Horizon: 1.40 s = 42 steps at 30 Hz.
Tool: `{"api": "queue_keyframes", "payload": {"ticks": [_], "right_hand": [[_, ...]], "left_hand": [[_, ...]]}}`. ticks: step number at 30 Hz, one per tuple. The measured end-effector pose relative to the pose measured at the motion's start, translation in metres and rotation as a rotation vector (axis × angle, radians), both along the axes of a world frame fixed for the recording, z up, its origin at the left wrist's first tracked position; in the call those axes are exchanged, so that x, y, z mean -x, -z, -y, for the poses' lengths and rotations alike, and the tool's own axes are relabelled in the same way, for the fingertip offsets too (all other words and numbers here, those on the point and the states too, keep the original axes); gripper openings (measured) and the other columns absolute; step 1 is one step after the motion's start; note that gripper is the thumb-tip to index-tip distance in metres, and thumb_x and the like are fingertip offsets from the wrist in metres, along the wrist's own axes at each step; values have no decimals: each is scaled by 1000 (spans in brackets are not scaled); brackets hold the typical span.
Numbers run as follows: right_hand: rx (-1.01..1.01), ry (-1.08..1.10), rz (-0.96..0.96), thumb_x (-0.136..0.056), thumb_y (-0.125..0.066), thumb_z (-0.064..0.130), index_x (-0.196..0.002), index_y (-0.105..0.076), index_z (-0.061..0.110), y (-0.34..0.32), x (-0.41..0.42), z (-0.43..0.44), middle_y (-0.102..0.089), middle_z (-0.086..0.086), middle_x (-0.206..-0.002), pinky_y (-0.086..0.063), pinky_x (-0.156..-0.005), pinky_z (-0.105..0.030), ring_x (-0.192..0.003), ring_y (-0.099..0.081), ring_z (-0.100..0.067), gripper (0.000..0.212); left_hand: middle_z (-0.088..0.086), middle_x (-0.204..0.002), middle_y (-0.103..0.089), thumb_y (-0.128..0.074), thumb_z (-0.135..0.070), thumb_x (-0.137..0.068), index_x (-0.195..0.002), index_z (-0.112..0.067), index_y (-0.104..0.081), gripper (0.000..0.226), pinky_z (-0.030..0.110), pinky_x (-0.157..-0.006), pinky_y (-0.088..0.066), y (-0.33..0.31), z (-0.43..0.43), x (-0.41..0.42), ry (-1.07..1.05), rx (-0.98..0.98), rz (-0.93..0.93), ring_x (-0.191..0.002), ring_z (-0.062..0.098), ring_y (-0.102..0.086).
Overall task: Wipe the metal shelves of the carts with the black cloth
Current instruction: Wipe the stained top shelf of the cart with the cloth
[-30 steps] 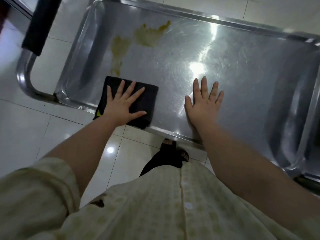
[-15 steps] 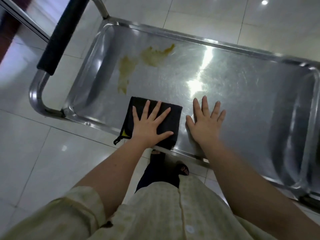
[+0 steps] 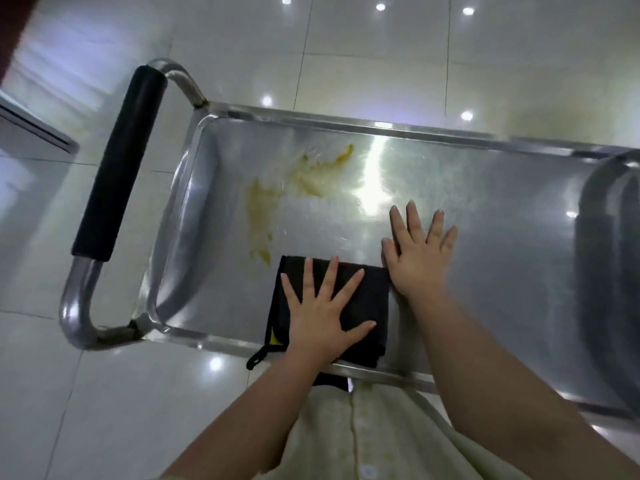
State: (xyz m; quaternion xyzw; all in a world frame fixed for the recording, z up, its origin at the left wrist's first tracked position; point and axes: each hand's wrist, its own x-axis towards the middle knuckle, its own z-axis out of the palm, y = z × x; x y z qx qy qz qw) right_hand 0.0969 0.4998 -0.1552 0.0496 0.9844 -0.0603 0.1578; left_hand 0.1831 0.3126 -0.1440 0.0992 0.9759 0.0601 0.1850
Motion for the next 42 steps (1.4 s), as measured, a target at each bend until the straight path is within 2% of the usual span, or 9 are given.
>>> {"api": "queue_keyframes", "payload": {"ticks": [4,11,15,19,25,28,35,39,42], "right_hand": [[-20,43,-2,-91,-1,65,-152,9,46,4,5,3,16,14,-159,16,-116,-53,-150,13,-37,64],[-22,87,-22,-94,-11,64,-154,2,47,8,12,1,9,13,-163,11,-119,-54,-150,14,-34,64],[-10,117,-52,-95,-15,63,-155,0,46,10,19,-5,5,12,-164,12,-119,-52,-150,13,-34,63],[-23,122,-39,-95,-15,63,-154,2,47,11,26,-8,6,12,-164,11,-119,-54,-150,15,-33,63],[-40,103,-20,-94,-10,64,-155,1,45,10,27,-9,6,11,-165,11,-118,-56,-150,15,-34,65],[-44,90,-14,-94,-7,63,-155,3,43,9,26,-7,7,10,-165,11,-118,-55,-149,16,-34,65],[-21,84,-52,-97,-17,60,-156,-12,39,11,26,-7,-9,6,-164,-1,-118,-60,-150,2,-39,63],[-40,78,-37,-96,-12,62,-154,1,42,11,27,-8,1,9,-164,7,-118,-57,-150,9,-37,62],[-36,79,-18,-96,-11,62,-155,0,42,8,27,-6,-1,8,-165,12,-118,-55,-150,11,-35,63]], "left_hand": [[-3,-162,25,-18,-90,-78,-148,-53,21,87,74,-106,15,4,19,66,-9,41,12,-143,42,30],[0,-164,22,-11,-91,-77,-150,-50,16,88,75,-106,10,8,7,219,32,57,-80,-146,43,22],[1,-164,18,-9,-91,-77,-152,-49,11,89,77,-105,8,9,-16,270,43,39,-94,-146,45,18],[-2,-165,14,-9,-87,-82,-153,-47,10,84,76,-107,9,10,-15,255,77,15,-87,-147,44,19],[-2,-164,20,-7,-85,-83,-152,-47,17,82,74,-107,9,5,19,143,161,36,-24,-145,43,24],[-2,-166,13,-12,-86,-84,-153,-47,9,82,75,-108,8,8,30,115,173,42,-31,-147,43,18],[-8,-165,14,-14,-87,-82,-152,-51,9,82,74,-107,12,7,-23,232,152,15,-74,-148,39,18],[-7,-165,13,-12,-88,-81,-152,-50,8,83,75,-106,11,6,-49,279,115,28,-70,-148,40,20],[-7,-165,12,-10,-87,-82,-153,-49,7,83,75,-107,10,8,-50,278,107,32,-93,-148,40,19]]}}
